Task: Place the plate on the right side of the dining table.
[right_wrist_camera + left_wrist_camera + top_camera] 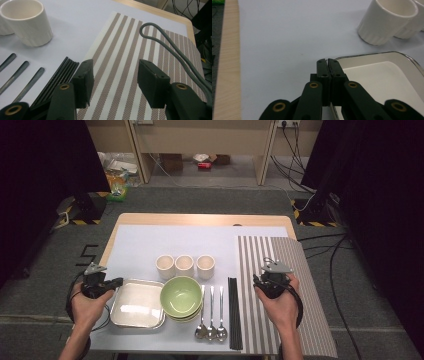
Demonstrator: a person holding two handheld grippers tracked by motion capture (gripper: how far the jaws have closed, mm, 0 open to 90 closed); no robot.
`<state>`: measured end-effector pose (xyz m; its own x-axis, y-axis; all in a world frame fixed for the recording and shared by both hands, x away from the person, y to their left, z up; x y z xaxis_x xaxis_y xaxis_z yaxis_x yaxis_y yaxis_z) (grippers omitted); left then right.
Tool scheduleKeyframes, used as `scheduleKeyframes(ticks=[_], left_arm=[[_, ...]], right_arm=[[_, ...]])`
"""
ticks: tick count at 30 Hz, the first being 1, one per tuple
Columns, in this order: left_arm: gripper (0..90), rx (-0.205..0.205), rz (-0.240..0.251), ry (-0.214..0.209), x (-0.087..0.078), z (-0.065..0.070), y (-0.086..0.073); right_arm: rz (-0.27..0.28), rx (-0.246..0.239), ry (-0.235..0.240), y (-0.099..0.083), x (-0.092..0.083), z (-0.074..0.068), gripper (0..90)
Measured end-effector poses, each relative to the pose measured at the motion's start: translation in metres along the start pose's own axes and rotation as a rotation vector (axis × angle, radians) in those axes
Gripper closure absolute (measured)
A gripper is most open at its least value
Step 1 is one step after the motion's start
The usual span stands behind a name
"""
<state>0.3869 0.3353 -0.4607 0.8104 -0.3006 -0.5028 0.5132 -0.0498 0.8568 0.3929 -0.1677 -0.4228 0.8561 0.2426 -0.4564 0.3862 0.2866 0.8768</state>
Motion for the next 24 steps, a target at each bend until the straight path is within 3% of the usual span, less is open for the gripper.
scheduleKeyframes(ticks=[3, 4, 7, 9, 14, 15, 16, 18, 21, 23, 24], left_arm=[[88.2, -0.015, -0.02, -0.001, 0.002, -0.006, -0.004], [87.9, -0.039, -0.017, -0.019, 0.001, -0.008, -0.006], [82.5, -0.039, -0.008, -0.002, 0.002, -0.007, -0.007], [76.5, -0.049, -0.046, -0.012, 0.0, -0.008, -0.009], [70.2, -0.076, -0.075, -0.03, 0.0, -0.008, -0.014], [69.4, -0.084, -0.079, -0.031, 0.001, -0.008, -0.016], [69.2, -0.119, -0.084, -0.049, 0.003, -0.009, -0.017], [69.7, -0.134, -0.086, -0.057, 0.004, -0.01, -0.017], [77.9, -0.161, -0.088, -0.074, 0.006, -0.01, -0.015], [79.2, -0.161, -0.092, -0.07, 0.006, -0.01, -0.014], [84.7, -0.159, -0.105, -0.062, 0.005, -0.011, -0.013]], right_arm=[[0.002, -0.006, 0.0, 0.0, 0.0, 0.001, 47.7], [-0.001, -0.006, 0.0, 0.0, 0.0, 0.001, 47.7], [-0.002, -0.006, 0.0, -0.001, 0.001, 0.001, 47.6], [-0.002, -0.008, 0.001, -0.001, 0.001, 0.0, 47.6], [-0.007, -0.005, 0.002, -0.001, 0.002, 0.0, 47.6], [-0.007, -0.01, 0.001, -0.001, 0.002, 0.0, 47.6], [-0.009, -0.009, 0.002, -0.001, 0.002, -0.001, 47.6], [-0.009, -0.009, 0.003, -0.001, 0.002, -0.001, 47.6], [-0.008, -0.009, 0.002, -0.001, 0.002, -0.001, 47.5], [-0.007, -0.011, 0.002, -0.001, 0.002, -0.001, 47.6], [-0.008, -0.012, 0.002, -0.002, 0.002, 0.0, 47.5]])
Point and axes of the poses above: each handheld gripper's, and its own axes: x roughly forward along the jaws, y roughly out of its top, z roughly to its right, the point moved 3 cm from there along x, roughly forward along the jaws, and after that the axes turned 12 degrees about z, right-handed, at the moved point
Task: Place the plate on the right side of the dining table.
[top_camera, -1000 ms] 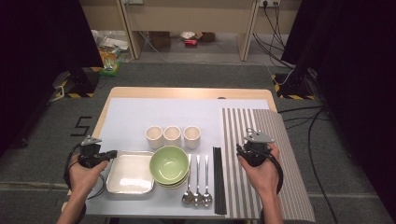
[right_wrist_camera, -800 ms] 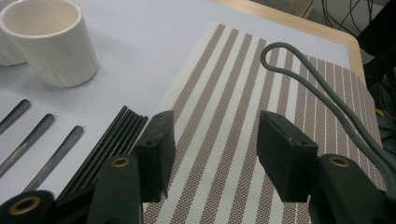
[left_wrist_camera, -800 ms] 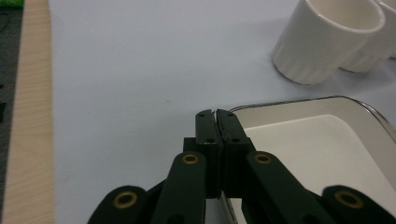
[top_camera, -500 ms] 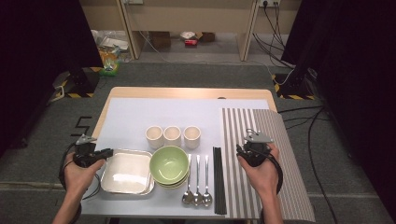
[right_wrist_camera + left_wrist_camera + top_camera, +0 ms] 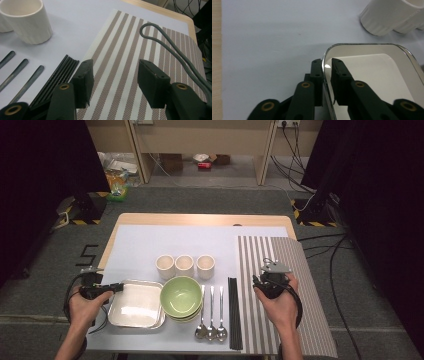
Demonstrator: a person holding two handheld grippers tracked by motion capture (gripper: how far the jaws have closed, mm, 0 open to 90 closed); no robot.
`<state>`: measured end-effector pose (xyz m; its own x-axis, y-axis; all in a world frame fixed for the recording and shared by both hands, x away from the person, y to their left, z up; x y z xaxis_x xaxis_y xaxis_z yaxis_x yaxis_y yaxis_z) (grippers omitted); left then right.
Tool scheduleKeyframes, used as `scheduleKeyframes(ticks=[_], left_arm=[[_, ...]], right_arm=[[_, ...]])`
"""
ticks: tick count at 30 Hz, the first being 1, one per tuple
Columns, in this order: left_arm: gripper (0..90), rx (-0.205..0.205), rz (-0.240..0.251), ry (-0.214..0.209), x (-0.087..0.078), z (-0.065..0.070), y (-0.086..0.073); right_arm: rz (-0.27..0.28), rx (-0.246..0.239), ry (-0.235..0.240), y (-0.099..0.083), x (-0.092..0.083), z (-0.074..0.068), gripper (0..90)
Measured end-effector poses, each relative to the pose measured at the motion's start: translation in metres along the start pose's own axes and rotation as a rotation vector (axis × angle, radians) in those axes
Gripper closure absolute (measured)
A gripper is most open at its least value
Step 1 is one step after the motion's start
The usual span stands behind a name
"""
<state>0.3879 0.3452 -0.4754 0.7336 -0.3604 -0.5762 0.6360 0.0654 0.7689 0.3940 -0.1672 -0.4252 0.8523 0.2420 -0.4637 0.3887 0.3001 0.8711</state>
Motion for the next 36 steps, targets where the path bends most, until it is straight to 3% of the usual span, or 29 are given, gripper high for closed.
scheduleKeyframes(ticks=[4, 11, 14, 19, 20, 36], left_arm=[[85.8, 0.005, 0.0, 0.012, -0.001, 0.002, 0.001], [86.3, 0.012, 0.07, 0.014, -0.006, 0.005, 0.0], [86.4, -0.004, 0.141, 0.008, -0.011, 0.002, -0.001], [86.4, -0.011, 0.209, 0.012, -0.017, -0.001, 0.0], [86.4, -0.018, 0.244, 0.012, -0.019, -0.001, 0.0], [86.6, -0.002, 0.438, 0.005, -0.037, 0.003, 0.014]], right_arm=[[0.0, 0.001, 0.0, 0.0, 0.0, 0.0, 47.5], [0.002, -0.002, 0.003, -0.001, 0.001, 0.0, 47.5], [0.0, 0.005, -0.002, -0.001, 0.002, -0.001, 47.2], [0.002, 0.015, 0.006, -0.002, 0.004, -0.003, 46.5], [0.006, 0.015, 0.012, -0.002, 0.004, -0.004, 46.3], [0.017, 0.01, 0.016, -0.001, 0.009, -0.005, 46.0]])
Point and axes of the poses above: each handheld gripper's, and its own axes: x roughly forward along the jaws, y roughly out of its top, z roughly to its right, the point moved 3 cm from there along x, roughly forward along the jaws, and after that the axes turned 12 degrees about z, right-handed, at the moved point
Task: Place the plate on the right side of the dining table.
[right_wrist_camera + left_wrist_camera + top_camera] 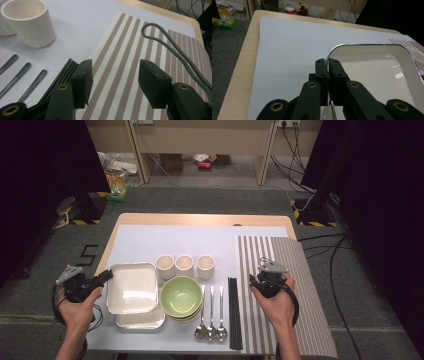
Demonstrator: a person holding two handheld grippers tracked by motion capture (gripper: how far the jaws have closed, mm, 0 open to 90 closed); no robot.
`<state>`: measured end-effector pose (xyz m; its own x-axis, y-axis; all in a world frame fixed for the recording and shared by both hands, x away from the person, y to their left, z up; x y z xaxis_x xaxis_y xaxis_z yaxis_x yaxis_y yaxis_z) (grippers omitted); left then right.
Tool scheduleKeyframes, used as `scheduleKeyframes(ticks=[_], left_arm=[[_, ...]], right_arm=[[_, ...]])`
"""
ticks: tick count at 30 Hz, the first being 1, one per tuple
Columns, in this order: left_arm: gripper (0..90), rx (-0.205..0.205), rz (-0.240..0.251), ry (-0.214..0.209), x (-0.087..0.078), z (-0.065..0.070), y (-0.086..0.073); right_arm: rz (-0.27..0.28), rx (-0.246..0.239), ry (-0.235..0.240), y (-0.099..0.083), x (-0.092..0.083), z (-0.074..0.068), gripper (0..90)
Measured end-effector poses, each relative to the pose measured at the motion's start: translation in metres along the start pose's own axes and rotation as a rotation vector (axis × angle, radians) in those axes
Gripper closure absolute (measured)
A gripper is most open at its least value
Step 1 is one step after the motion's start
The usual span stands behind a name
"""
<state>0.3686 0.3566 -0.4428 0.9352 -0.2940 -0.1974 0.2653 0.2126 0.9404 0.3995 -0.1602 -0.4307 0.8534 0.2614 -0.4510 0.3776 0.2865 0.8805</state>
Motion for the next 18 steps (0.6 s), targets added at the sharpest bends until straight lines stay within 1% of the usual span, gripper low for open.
scheduleKeyframes(ticks=[2, 4, 7, 8, 9, 12, 18], left_arm=[[86.6, 0.004, 0.022, -0.004, -0.001, 0.002, 0.003], [86.6, 0.003, 0.029, -0.006, -0.001, 0.002, 0.005], [86.6, 0.007, 0.064, -0.012, 0.0, 0.004, 0.011], [86.6, 0.007, 0.064, -0.012, 0.0, 0.004, 0.011], [86.6, 0.009, 0.076, -0.014, 0.0, 0.005, 0.013], [86.7, 0.01, 0.09, -0.017, 0.002, 0.005, 0.016], [86.7, 0.005, 0.115, -0.012, 0.003, 0.003, 0.022]], right_arm=[[0.002, -0.002, 0.001, 0.0, 0.001, 0.0, 46.0], [0.002, -0.005, 0.003, 0.001, 0.001, 0.0, 46.0], [0.004, 0.0, 0.002, 0.002, 0.002, -0.001, 46.0], [0.004, -0.004, 0.003, 0.002, 0.002, -0.001, 46.0], [0.004, 0.005, 0.0, 0.002, 0.002, -0.002, 46.0], [0.002, -0.004, 0.005, 0.003, 0.004, -0.003, 46.0], [0.007, 0.0, 0.009, 0.005, 0.005, -0.003, 46.1]])
Point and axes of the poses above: each handheld gripper's, and its own axes: x roughly forward along the jaws, y roughly out of its top, z roughly to its right, the point moved 3 cm from there along x, roughly forward along the jaws, and after that the axes turned 12 degrees about z, right-handed, at the moved point
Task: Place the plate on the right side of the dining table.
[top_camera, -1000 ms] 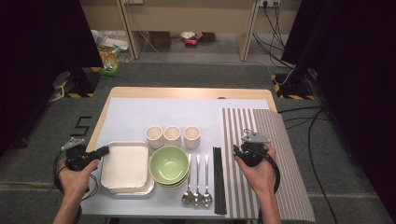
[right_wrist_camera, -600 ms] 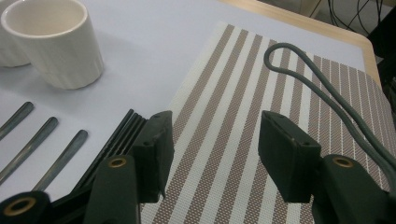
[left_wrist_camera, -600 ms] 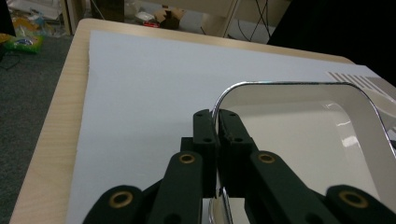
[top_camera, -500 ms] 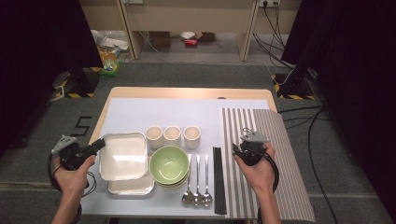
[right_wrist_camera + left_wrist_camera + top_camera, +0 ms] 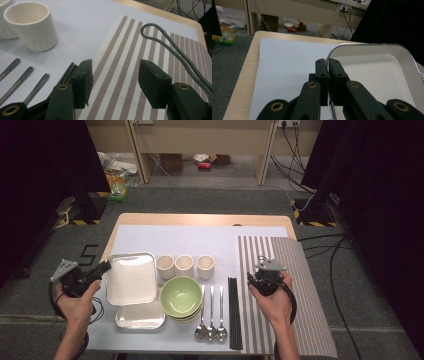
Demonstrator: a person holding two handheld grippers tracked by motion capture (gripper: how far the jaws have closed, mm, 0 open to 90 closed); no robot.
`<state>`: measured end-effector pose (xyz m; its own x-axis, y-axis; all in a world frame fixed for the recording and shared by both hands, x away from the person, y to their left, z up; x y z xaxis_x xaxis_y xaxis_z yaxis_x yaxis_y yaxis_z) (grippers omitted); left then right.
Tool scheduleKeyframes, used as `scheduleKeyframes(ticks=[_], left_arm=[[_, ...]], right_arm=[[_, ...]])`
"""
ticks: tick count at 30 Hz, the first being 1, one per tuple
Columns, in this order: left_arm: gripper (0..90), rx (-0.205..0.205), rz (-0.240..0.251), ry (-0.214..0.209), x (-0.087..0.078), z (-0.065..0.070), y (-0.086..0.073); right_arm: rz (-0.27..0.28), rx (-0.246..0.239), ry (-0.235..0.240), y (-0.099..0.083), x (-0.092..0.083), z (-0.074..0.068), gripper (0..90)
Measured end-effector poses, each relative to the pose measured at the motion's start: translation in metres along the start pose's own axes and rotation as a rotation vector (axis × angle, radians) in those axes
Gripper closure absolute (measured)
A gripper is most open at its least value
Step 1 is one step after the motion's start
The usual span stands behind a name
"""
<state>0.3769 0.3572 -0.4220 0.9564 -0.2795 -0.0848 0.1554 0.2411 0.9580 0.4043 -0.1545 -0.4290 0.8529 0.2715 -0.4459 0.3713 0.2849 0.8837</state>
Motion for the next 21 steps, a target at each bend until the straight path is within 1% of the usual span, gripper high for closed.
scheduleKeyframes(ticks=[5, 12, 18, 21], left_arm=[[86.7, 0.006, 0.018, 0.002, 0.006, 0.002, 0.005], [86.7, 0.014, 0.03, 0.0, 0.016, 0.005, 0.011], [86.7, 0.021, 0.045, 0.001, 0.022, 0.008, 0.017], [86.7, 0.026, 0.056, 0.0, 0.025, 0.009, 0.021]], right_arm=[[0.011, -0.002, -0.001, 0.004, 0.0, 0.0, 46.1], [0.009, 0.006, 0.001, 0.005, 0.001, 0.0, 46.2], [0.01, 0.003, 0.004, 0.007, 0.001, -0.001, 46.2], [0.018, -0.006, 0.007, 0.009, 0.002, -0.001, 46.2]])
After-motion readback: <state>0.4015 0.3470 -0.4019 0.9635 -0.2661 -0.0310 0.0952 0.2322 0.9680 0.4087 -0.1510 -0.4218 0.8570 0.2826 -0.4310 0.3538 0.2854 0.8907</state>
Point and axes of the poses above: each handheld gripper's, and its own axes: x roughly forward along the jaws, y roughly out of its top, z roughly to its right, the point moved 3 cm from there along x, roughly forward along the jaws, and after that the axes turned 12 degrees about z, right-handed, at the moved point
